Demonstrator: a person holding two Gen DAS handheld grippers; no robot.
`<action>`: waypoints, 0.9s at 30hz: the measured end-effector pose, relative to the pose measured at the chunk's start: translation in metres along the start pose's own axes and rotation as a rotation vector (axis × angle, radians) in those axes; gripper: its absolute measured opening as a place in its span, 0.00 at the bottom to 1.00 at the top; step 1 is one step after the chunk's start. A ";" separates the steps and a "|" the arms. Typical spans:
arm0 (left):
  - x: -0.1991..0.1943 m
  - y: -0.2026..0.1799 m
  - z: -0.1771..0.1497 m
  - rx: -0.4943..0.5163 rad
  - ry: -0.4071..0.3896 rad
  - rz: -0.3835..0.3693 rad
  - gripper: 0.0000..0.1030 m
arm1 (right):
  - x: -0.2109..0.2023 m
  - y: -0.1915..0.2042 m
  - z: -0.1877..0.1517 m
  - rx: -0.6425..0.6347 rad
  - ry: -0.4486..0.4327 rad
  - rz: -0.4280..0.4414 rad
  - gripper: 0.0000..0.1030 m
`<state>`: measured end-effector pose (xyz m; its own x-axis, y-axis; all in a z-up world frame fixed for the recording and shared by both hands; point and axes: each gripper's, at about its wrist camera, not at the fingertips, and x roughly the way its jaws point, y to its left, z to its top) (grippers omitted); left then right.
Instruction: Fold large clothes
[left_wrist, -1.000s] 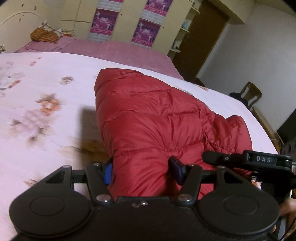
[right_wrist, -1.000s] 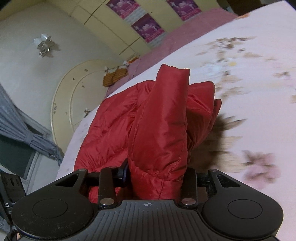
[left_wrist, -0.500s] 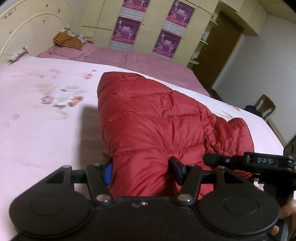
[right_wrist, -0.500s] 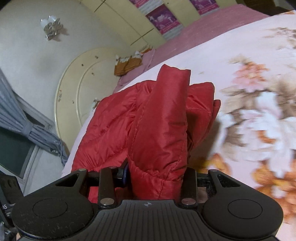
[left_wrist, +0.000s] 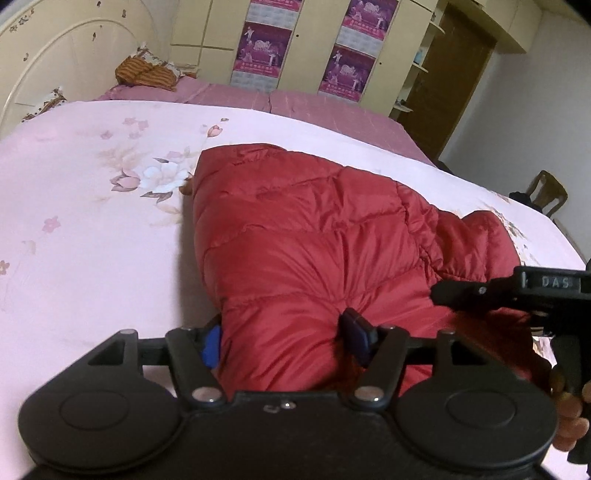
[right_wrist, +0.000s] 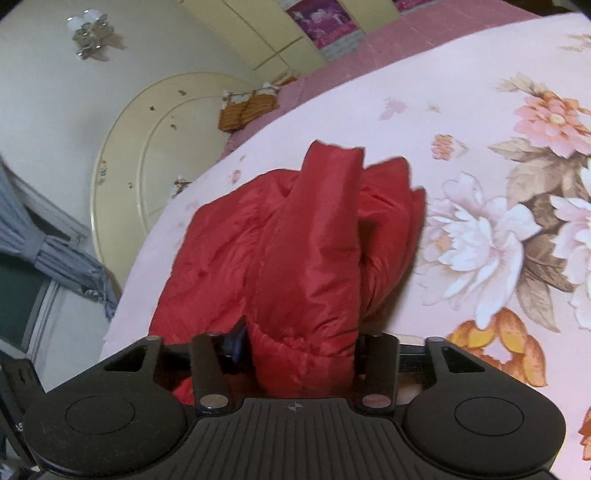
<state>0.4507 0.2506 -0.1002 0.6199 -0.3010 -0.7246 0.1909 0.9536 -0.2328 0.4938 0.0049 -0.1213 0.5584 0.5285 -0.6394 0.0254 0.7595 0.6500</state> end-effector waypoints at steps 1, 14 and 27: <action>0.000 0.000 0.001 0.004 0.002 0.000 0.63 | -0.003 -0.002 0.001 0.004 -0.009 -0.009 0.53; -0.015 0.001 0.009 0.011 -0.044 0.020 0.62 | -0.047 0.016 0.003 -0.122 -0.151 -0.239 0.55; -0.066 -0.028 -0.014 0.142 -0.109 -0.019 0.60 | -0.070 0.072 -0.040 -0.365 -0.212 -0.265 0.54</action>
<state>0.3944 0.2436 -0.0550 0.6924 -0.3237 -0.6449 0.3038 0.9414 -0.1464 0.4233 0.0379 -0.0467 0.7294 0.2394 -0.6408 -0.0816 0.9605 0.2660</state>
